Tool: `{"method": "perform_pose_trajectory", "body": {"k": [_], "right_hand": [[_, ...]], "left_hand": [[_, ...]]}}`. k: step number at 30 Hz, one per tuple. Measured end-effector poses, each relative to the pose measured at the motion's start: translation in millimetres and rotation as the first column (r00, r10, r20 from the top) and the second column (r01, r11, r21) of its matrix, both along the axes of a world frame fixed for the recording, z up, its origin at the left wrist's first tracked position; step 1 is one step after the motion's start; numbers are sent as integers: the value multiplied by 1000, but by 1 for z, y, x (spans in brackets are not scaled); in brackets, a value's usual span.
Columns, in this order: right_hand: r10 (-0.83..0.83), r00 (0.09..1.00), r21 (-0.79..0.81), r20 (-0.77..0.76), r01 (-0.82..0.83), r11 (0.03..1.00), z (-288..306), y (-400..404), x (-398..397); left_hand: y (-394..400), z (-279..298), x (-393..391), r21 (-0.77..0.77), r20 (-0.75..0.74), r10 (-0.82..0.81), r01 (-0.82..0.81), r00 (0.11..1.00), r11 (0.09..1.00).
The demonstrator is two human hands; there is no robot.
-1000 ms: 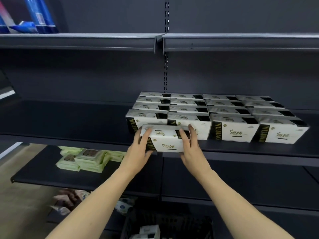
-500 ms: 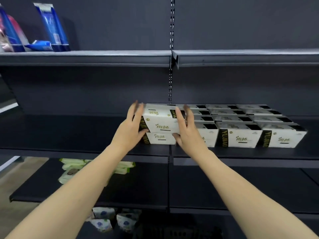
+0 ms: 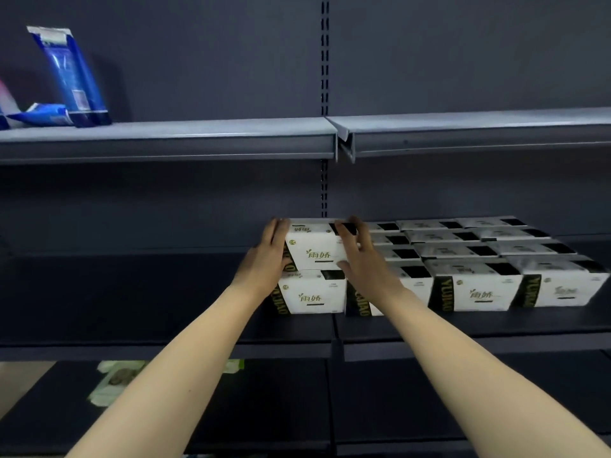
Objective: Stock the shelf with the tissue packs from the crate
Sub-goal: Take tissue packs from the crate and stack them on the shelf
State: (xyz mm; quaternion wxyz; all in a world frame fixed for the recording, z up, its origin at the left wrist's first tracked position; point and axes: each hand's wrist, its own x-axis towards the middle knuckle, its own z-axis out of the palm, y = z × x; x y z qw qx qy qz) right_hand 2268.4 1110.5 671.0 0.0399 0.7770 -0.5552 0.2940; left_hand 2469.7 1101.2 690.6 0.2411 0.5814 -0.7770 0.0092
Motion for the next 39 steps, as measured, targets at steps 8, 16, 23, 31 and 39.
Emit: {"method": "perform_pose_trajectory", "body": {"k": [8,16,23,31,39], "right_hand": [[-62,994,-15,-89,61,998,8,-49,5],[-111,992,12,-59,112,994,12,-96,8],[-130,991,72,12,129,989,10,-126,6],[-138,989,129,47,131,983,6,-144,12],[-146,989,127,15,143,981,4,-157,18]], "left_hand": [[-52,-2,1,-41,-18,-13,12,1000,999],[-103,0,1,-53,-26,-37,36,999,998],[-125,-7,2,-11,-304,-88,89,948,996],[-143,-14,0,43,-398,-68,93,915,995],[-162,-21,6,56,-416,-45,75,908,996]]}}
